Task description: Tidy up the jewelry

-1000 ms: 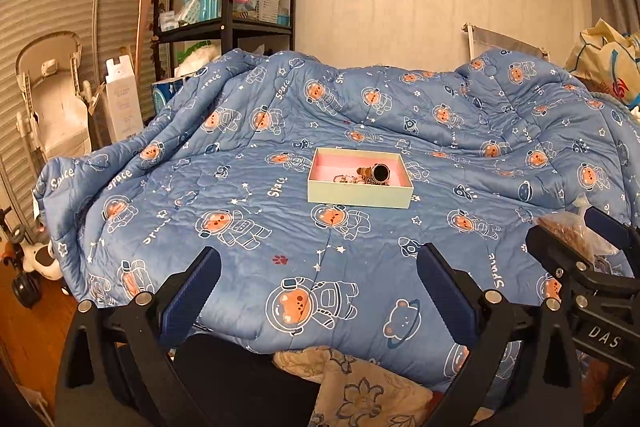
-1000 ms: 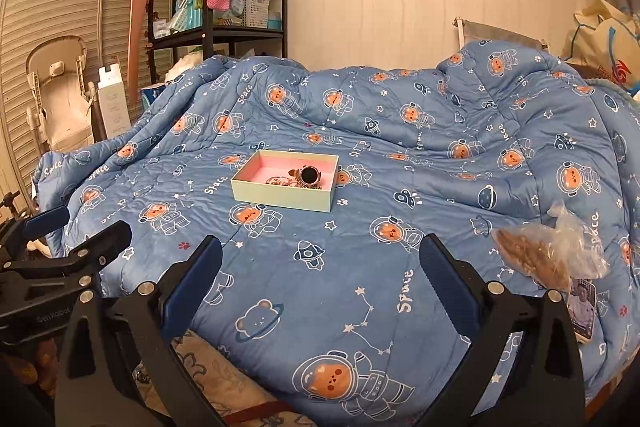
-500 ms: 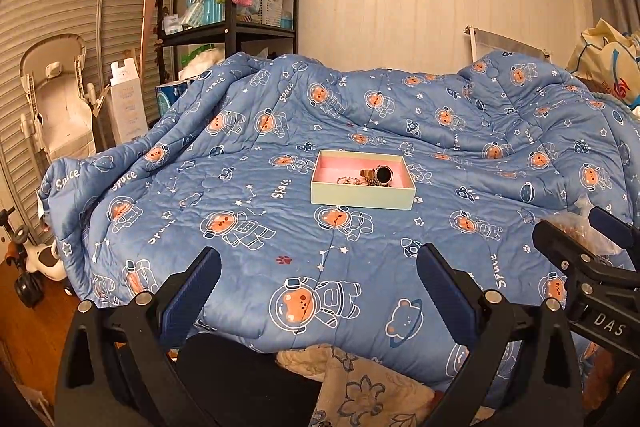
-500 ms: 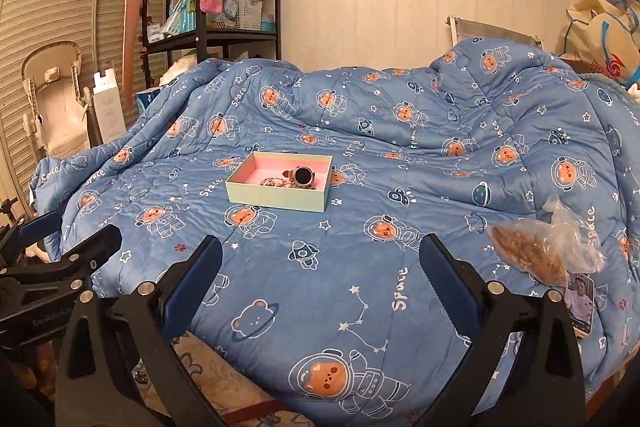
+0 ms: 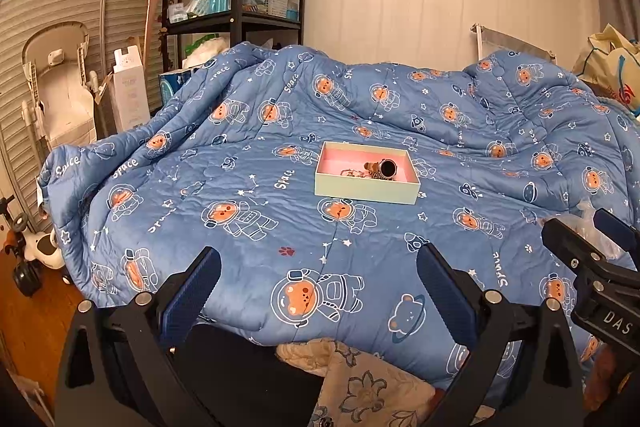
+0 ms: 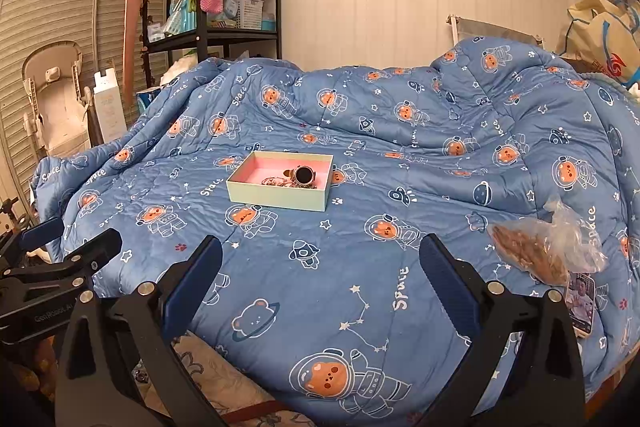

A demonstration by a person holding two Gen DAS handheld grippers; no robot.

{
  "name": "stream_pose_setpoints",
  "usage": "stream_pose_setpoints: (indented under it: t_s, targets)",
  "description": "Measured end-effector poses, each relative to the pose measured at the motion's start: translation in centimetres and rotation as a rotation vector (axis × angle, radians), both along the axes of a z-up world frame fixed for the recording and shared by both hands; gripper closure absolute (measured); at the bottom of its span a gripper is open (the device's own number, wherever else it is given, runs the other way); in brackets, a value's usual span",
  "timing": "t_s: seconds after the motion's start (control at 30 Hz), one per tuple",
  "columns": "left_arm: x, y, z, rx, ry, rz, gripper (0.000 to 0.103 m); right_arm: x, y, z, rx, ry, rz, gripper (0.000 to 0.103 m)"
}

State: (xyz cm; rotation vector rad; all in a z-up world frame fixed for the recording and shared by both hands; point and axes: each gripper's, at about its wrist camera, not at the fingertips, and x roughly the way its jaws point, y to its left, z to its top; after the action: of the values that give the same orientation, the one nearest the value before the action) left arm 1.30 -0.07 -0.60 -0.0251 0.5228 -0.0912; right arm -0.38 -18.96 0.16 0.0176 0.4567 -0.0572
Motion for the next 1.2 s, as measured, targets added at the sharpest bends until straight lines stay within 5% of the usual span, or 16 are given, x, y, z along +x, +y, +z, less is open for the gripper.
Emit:
stream_pose_setpoints:
  t_s: [1.2]
  targets:
    - [0.07, 0.25, -0.18, -0.009, 0.008, 0.005, 0.007, -0.03, 0.18, 0.13, -0.001, -0.001, 0.006, 0.006]
